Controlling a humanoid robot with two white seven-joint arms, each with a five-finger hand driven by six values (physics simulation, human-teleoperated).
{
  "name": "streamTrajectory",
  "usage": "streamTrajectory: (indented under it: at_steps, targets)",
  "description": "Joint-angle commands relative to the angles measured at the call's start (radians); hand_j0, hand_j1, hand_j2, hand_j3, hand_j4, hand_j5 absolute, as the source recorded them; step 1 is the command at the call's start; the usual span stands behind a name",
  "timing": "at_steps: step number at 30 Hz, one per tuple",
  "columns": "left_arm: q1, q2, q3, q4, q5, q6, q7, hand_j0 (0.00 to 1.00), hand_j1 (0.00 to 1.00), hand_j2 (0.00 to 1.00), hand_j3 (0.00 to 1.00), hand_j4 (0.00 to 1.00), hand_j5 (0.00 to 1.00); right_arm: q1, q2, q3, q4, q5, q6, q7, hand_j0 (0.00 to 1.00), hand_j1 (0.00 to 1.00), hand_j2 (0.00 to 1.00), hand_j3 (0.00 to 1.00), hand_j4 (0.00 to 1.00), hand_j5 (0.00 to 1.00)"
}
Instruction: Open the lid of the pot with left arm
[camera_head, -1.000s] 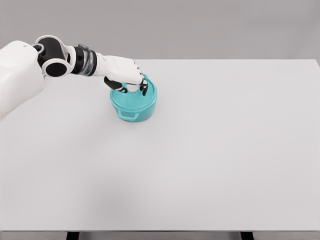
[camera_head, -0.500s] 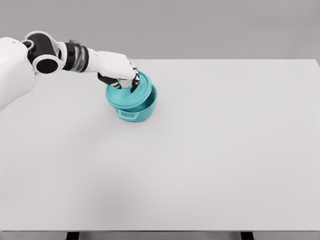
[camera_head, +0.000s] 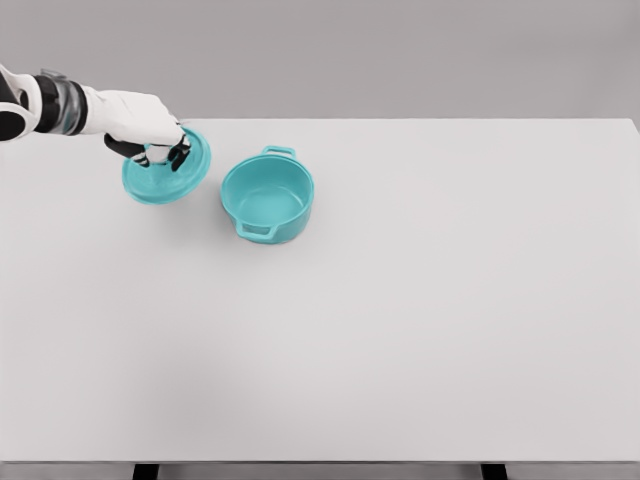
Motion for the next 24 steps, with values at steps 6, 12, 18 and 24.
streamTrajectory:
  at_steps: [6, 12, 18, 24]
  targets:
    - [0.003, -0.002, 0.002, 0.022, -0.022, 0.003, 0.001, 1.00, 1.00, 1.00, 1.00, 1.00, 1.00, 0.000, 0.000, 0.000, 0.000, 0.000, 0.000, 0.000, 1.00, 1.00, 1.00, 1.00, 1.00, 1.00]
    - [0.003, 0.003, 0.002, 0.022, -0.022, 0.003, 0.001, 1.00, 1.00, 1.00, 1.00, 1.00, 1.00, 0.000, 0.000, 0.000, 0.000, 0.000, 0.000, 0.000, 1.00, 1.00, 1.00, 1.00, 1.00, 1.00]
    - [0.038, 0.103, 0.011, 0.218, 0.191, 0.003, 0.001, 1.00, 1.00, 1.00, 1.00, 1.00, 1.00, 0.000, 0.000, 0.000, 0.000, 0.000, 0.000, 0.000, 1.00, 1.00, 1.00, 1.00, 1.00, 1.00]
    - [0.038, 0.100, 0.011, 0.235, 0.193, 0.003, 0.001, 1.00, 1.00, 1.00, 1.00, 1.00, 1.00, 0.000, 0.000, 0.000, 0.000, 0.000, 0.000, 0.000, 1.00, 1.00, 1.00, 1.00, 1.00, 1.00]
